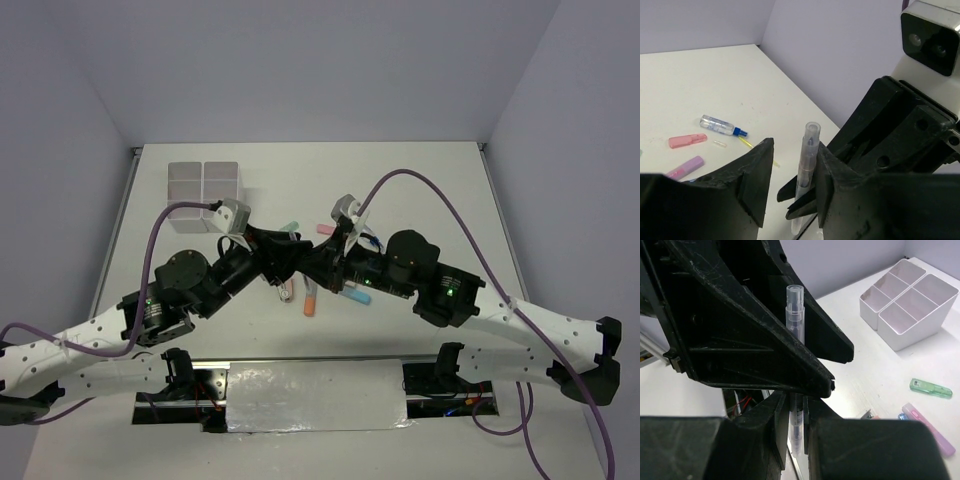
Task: Sort the stationery into containers
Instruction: Close the pen cap on the pen, then place the pen in the storage box.
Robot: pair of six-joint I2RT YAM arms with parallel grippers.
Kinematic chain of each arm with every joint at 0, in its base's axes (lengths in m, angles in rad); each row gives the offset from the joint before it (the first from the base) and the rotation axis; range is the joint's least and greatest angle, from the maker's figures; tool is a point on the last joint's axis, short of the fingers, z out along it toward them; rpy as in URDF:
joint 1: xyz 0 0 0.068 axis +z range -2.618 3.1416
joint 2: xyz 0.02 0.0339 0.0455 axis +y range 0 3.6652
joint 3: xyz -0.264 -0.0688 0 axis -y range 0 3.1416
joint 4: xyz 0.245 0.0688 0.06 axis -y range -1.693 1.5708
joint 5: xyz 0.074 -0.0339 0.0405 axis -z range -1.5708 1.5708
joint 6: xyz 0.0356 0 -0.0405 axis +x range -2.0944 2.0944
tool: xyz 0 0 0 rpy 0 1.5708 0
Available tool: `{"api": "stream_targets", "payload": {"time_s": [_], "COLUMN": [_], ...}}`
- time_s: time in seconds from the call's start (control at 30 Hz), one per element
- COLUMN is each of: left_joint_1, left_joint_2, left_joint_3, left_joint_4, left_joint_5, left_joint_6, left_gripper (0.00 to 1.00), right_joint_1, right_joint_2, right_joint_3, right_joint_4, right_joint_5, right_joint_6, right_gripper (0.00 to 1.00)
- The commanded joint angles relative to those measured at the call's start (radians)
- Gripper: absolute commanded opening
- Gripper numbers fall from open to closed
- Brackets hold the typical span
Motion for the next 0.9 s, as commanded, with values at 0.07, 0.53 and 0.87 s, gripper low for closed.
{"api": "stream_targets", "payload": {"time_s": [0.07,0.53,0.87], "left_joint_1": [0.001,0.204,0.686], "left_joint_2": [-0.002,0.084,0.366], "left_joint_3": [-0.01,0.097,0.133], "left_joint_4": [-0.023,-0.14,0.278], "left_joint_5": [0.006,-0.154,-0.218], "left_joint_6": [0.016,0.056,0.173], "left_gripper": [0.43,0.0,0.0], "right_joint_1": [0.008,0.002,0.002], "right_joint_2": [0.016,-0.114,-0.384], "right_joint_3": [0.042,-0.195,-0.405], "right_joint_4": [0.083,0.051,-0.017], "right_joint_5": [0.061,0.164,0.254], "right_joint_6": [-0.027,-0.024,0.082], "right_gripper": [0.0,1.0,1.0]}}
